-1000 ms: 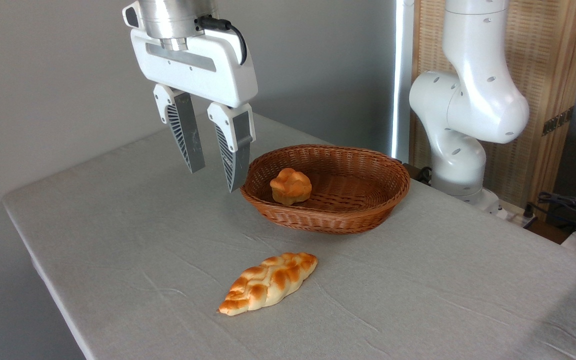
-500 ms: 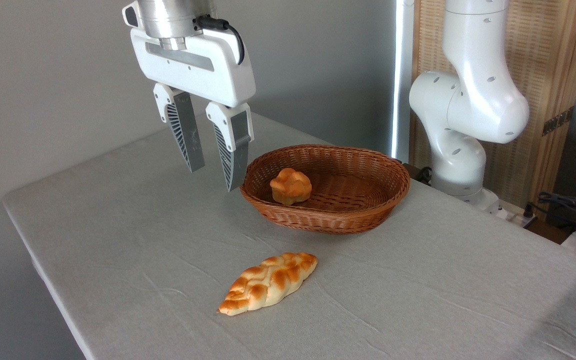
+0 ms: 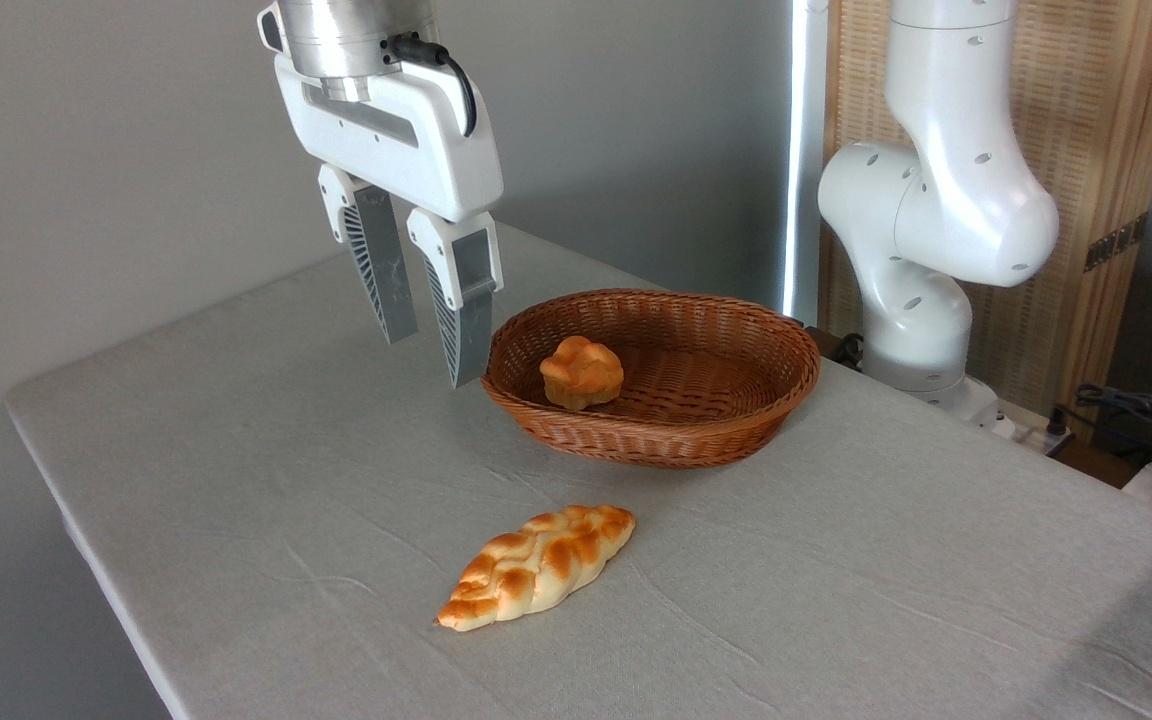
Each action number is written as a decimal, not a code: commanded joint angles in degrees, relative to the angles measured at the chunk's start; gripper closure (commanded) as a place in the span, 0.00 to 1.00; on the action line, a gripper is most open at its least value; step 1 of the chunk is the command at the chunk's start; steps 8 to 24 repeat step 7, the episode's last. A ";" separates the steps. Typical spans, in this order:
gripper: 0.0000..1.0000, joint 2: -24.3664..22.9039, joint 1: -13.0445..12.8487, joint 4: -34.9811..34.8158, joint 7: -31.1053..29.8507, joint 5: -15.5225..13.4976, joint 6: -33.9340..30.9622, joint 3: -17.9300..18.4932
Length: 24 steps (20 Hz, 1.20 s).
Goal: Put bread into the basket
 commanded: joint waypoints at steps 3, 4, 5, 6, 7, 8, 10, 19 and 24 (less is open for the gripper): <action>0.00 -0.08 0.46 1.24 0.84 0.09 -1.53 0.07; 0.00 -0.17 0.46 1.24 0.84 0.09 -1.53 0.16; 0.00 -0.17 0.46 1.15 0.75 0.09 -1.53 0.16; 0.00 -0.17 0.46 1.15 0.75 0.09 -1.53 0.16; 0.00 -0.17 0.46 1.15 0.75 0.09 -1.53 0.16; 0.00 -0.17 0.46 1.15 0.75 0.09 -1.53 0.16; 0.00 -0.17 0.46 1.15 0.75 0.09 -1.53 0.16; 0.00 -0.17 0.46 1.15 0.75 0.09 -1.53 0.16; 0.00 -0.17 0.46 1.15 0.75 0.09 -1.53 0.16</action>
